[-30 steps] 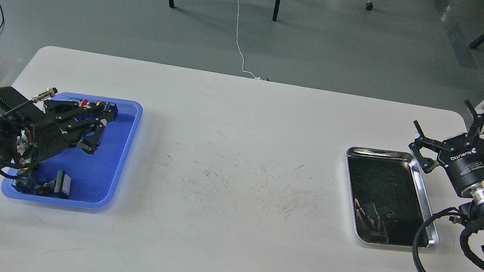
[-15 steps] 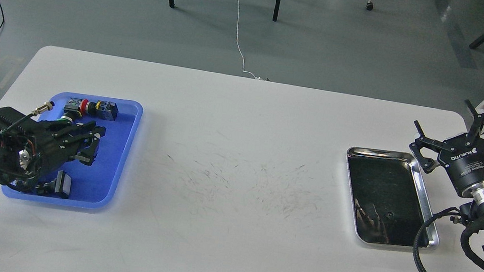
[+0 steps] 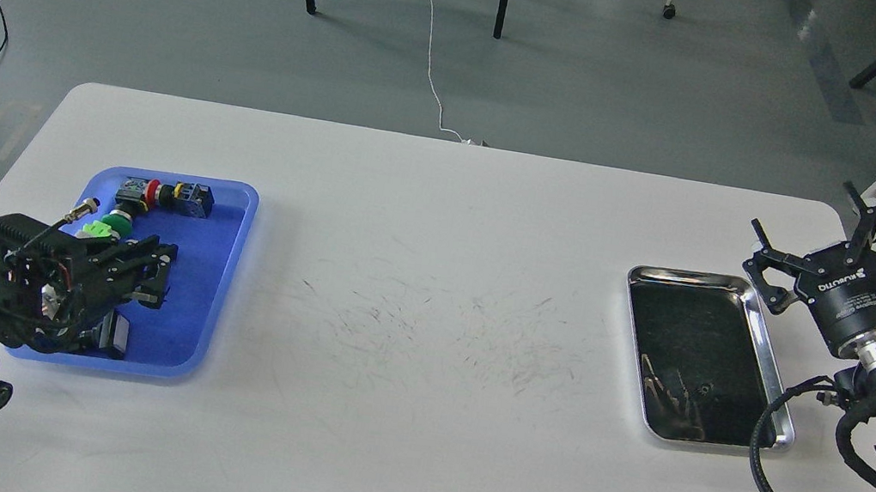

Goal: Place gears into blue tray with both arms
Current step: 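Carry the black part into the blue tray and release it, then raise the left gripper and move the right gripper toward the silver tray, then grasp another small black part on the silver tray with the right gripper, then lift the black part and carry it toward the table center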

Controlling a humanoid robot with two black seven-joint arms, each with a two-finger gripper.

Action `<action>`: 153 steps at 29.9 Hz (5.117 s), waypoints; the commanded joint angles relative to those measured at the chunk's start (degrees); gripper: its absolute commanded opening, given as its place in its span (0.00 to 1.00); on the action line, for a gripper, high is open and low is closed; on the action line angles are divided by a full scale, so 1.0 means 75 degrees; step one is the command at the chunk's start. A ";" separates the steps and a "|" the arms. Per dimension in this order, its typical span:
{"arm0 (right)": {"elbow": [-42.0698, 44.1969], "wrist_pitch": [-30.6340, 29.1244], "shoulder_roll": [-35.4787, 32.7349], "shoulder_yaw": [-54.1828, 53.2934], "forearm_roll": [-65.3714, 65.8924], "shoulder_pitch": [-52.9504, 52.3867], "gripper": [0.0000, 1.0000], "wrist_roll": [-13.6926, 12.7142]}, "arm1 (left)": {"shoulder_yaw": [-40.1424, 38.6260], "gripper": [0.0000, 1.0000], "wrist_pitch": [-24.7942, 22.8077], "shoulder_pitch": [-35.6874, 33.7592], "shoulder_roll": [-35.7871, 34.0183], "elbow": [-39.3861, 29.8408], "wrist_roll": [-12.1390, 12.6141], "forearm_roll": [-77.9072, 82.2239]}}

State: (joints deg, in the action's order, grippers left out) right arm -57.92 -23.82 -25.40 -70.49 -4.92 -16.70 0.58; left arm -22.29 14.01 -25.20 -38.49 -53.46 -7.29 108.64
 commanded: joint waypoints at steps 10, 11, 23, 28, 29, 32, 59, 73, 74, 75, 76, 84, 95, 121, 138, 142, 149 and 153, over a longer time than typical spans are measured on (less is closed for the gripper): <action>-0.0024 0.0000 0.0024 0.0000 0.0000 -0.0012 0.98 -0.0008 | -0.0099 0.97 0.0418 -0.0681 -0.0036 -0.0335 -0.0001 -0.1439; -0.0024 0.0012 0.0024 0.0012 0.0000 -0.0012 0.98 -0.0008 | -0.0110 0.98 0.0418 -0.0810 -0.0060 -0.0476 -0.0001 -0.1720; -0.1065 0.0538 -0.0455 -0.0011 0.0046 -0.0047 0.98 -0.0054 | -0.1821 0.98 0.0324 -0.1854 0.0760 -0.0641 0.0420 -0.8996; -0.2190 0.0832 -0.1578 0.0432 0.0350 -0.0106 0.98 -0.0113 | -0.2757 0.98 -0.0447 -0.2042 0.1076 -0.0524 0.0526 -1.1037; -0.2296 0.0832 -0.1941 0.0701 0.0433 -0.0141 0.98 -0.0113 | -0.2887 0.98 -0.0716 -0.2053 0.1170 -0.0524 0.0527 -1.1225; -0.2635 0.0809 -0.3066 0.1486 0.0492 -0.0643 0.98 -0.0136 | -0.3052 0.98 -0.1805 -0.2042 0.1264 -0.0454 0.0527 -1.1344; -0.5145 -0.0234 -0.6187 0.8249 0.8094 -0.5532 0.98 -0.1379 | -0.3111 0.98 -0.4317 -0.2721 0.2694 0.2605 0.0550 -1.2434; -0.3881 -0.0557 -0.4923 0.9352 0.9422 -0.5450 0.98 -0.1367 | -0.2864 0.98 -0.4305 -0.2651 0.2671 0.2593 0.0538 -1.2422; -0.3752 -0.0557 -0.4805 0.9363 0.9422 -0.5438 0.98 -0.1367 | -0.2864 0.98 -0.4305 -0.2639 0.2671 0.2605 0.0550 -1.2422; -0.3634 -0.0557 -0.4711 0.9410 0.9433 -0.5426 0.97 -0.1367 | -0.2864 0.98 -0.4305 -0.2628 0.2682 0.2605 0.0550 -1.2422; -0.3564 -0.0557 -0.4653 0.9457 0.9433 -0.5438 0.97 -0.1367 | -0.2864 0.98 -0.4305 -0.2628 0.2682 0.2605 0.0550 -1.2411; -0.3107 -0.0557 -0.4160 0.9656 0.9609 -0.5450 0.96 -0.1355 | -0.2806 0.98 -0.4293 -0.2628 0.2694 0.2617 0.0550 -1.2411; -0.2404 -0.0557 -0.3375 1.0032 0.9621 -0.5485 0.90 -0.1062 | -0.2806 0.98 -0.4293 -0.2628 0.2682 0.2664 0.0538 -1.2411; -0.1676 -0.0557 -0.2648 1.0336 0.9609 -0.5520 0.76 -0.0980 | -0.2817 0.98 -0.4293 -0.2639 0.2659 0.2664 0.0527 -1.2411; -0.1512 -0.0557 -0.2461 1.0664 0.9609 -0.5731 0.10 -0.0910 | -0.2818 0.98 -0.4293 -0.2639 0.2659 0.2664 0.0527 -1.2411; -0.1524 -0.0557 -0.2472 1.0676 0.9609 -0.5813 0.02 -0.0875 | -0.2818 0.98 -0.4293 -0.2639 0.2659 0.2664 0.0527 -1.2411; -0.1559 -0.0557 -0.2531 1.0676 0.9598 -0.5965 0.02 -0.0863 | -0.2818 0.98 -0.4293 -0.2639 0.2659 0.2664 0.0527 -1.2411; -0.1827 -0.0557 -0.2624 1.0676 0.9504 -0.6420 0.02 -0.0875 | -0.2818 0.98 -0.4293 -0.2639 0.2647 0.2664 0.0527 -1.2411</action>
State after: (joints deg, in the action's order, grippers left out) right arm -69.88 -28.01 -44.41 9.59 66.93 -62.18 -5.89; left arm -43.42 -18.19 -45.00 -18.52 -33.48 -3.34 15.55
